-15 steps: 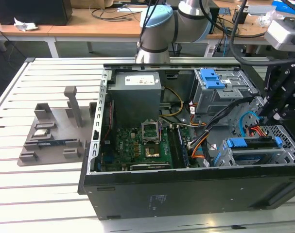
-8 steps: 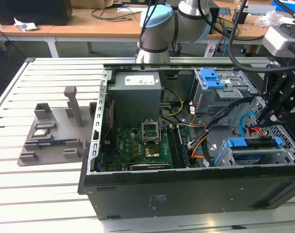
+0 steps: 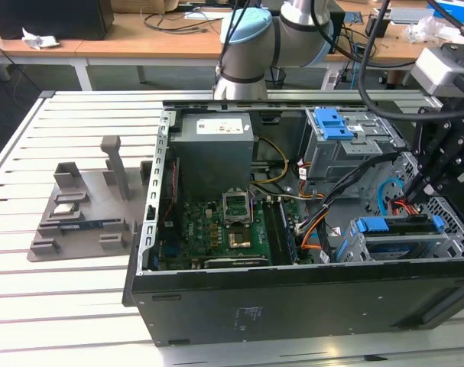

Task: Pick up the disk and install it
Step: 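Insert the second disk wire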

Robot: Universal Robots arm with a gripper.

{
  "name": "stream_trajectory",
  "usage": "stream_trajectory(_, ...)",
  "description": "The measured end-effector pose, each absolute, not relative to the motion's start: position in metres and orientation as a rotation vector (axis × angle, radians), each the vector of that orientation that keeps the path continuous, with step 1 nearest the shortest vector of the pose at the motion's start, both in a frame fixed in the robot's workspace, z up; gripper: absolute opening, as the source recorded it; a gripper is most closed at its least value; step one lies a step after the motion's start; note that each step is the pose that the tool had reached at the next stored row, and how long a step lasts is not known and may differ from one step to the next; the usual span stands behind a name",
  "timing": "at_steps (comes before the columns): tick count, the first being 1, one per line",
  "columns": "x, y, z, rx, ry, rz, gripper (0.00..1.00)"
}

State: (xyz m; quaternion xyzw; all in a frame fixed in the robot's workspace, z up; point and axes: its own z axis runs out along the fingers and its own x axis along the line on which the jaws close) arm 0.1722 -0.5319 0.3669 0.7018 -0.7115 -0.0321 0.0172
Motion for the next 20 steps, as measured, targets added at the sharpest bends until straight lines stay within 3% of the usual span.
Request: stream_trajectory(20,0.170,-0.539,0.343,2.215,-2.166,-0.107,0.16)
